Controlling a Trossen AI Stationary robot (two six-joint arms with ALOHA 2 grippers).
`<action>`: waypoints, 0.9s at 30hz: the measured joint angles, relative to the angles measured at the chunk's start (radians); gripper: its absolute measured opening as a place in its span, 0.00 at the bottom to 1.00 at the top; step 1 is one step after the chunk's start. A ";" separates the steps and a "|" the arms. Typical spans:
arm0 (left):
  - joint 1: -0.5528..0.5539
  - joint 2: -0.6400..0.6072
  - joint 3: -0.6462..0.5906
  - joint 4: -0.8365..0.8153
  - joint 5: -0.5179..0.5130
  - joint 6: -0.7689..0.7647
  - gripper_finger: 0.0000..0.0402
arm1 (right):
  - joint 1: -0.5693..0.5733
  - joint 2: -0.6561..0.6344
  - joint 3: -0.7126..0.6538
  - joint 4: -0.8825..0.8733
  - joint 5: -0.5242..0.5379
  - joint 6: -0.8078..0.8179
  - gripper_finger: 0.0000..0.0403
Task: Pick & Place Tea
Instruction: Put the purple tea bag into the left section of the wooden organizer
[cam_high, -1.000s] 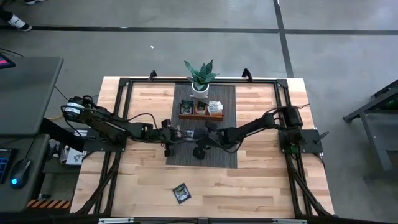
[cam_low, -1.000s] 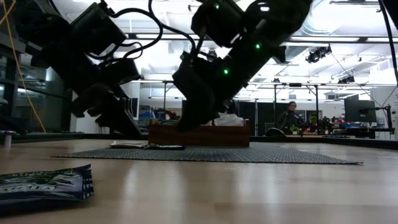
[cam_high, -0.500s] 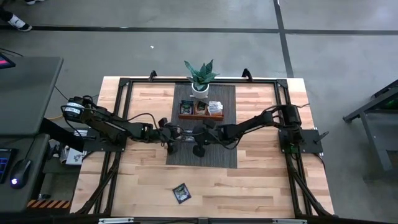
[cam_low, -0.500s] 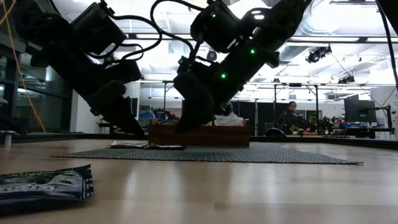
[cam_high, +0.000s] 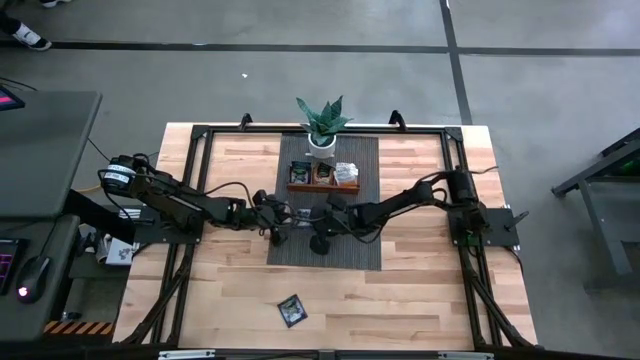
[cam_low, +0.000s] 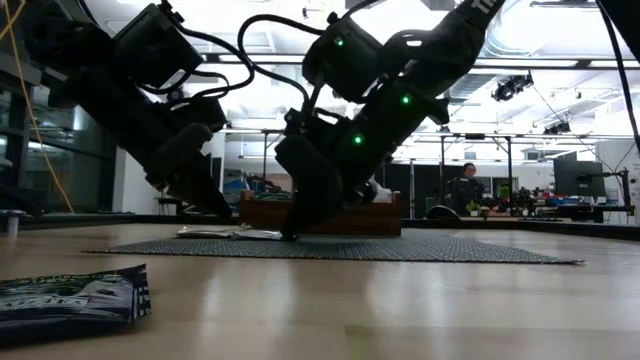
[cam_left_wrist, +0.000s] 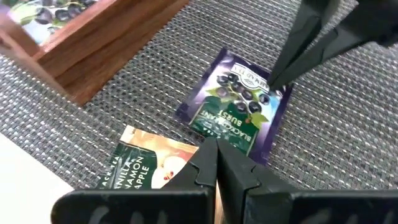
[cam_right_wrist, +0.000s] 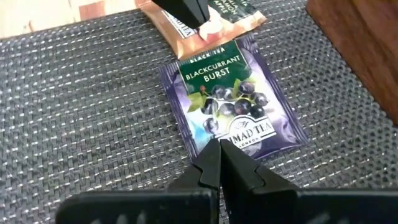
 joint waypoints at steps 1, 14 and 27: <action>0.000 0.000 0.000 0.000 -0.003 -0.011 0.00 | 0.003 0.000 0.000 -0.007 0.004 0.010 0.00; 0.076 0.000 0.000 0.013 0.070 -0.254 0.00 | 0.017 0.002 0.001 -0.051 0.045 0.064 0.00; 0.199 0.000 0.000 0.050 0.294 -0.378 0.27 | 0.019 0.003 0.000 -0.053 0.046 0.063 0.00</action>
